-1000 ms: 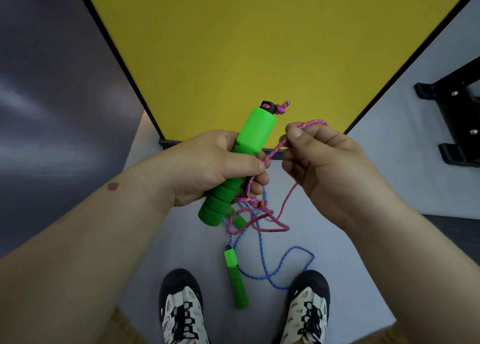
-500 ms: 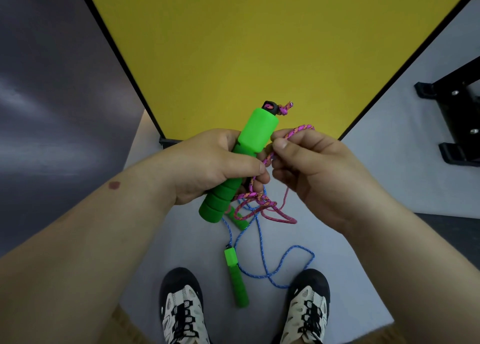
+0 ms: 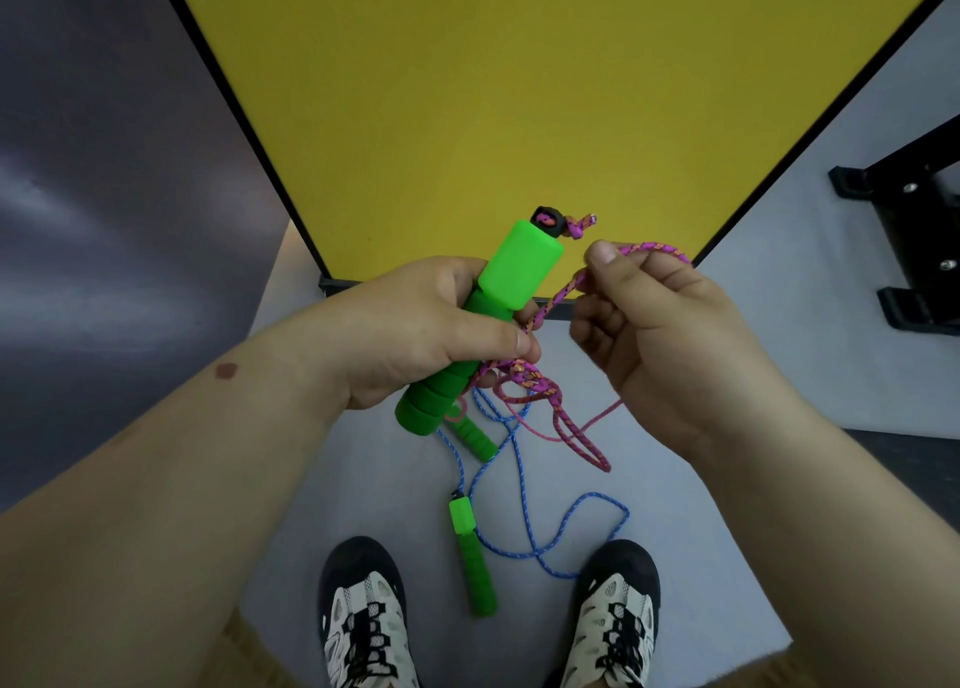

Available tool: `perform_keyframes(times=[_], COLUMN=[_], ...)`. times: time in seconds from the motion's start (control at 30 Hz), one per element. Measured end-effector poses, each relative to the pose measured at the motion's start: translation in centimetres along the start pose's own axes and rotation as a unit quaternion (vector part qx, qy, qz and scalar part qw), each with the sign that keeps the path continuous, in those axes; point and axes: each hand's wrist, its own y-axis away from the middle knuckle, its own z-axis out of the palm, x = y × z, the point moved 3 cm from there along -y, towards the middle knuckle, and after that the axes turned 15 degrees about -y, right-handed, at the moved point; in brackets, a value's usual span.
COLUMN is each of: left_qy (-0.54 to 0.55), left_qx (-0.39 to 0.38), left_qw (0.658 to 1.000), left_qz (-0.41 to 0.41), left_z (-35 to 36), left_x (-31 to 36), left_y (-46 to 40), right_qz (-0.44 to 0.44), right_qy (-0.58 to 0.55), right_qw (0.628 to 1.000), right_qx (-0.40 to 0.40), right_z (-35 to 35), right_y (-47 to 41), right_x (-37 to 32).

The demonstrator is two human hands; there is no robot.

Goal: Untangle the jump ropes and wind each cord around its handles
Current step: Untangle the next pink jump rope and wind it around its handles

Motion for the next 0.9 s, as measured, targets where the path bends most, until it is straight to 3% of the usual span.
perform_keyframes(times=[0.13,0.33,0.63,0.9], left_qy=[-0.011,0.006,-0.082,-0.117], left_qx=[-0.014,-0.009,0.012,0.027], left_qw=[1.0,1.0,0.996,0.992], left_qz=[-0.002,0.002,-0.009,-0.047], left_z=[0.2,0.2,-0.6,-0.5], left_x=[0.2,0.2,-0.7,-1.2], left_y=[0.2,0.0,-0.4,-0.7], right_qz=[0.056,-0.009,-0.066,0.008], right_qy=[0.026,0.05,0.079,0.017], right_qw=[0.996,0.998,0.994,1.0], right_qx=[-0.071,-0.028,0.047,0.002], right_z=[0.7,0.1,-0.5,0.1], right_y=[0.5,0.1,-0.2,0.2], right_x=[0.7,-0.2,-0.6,0.1])
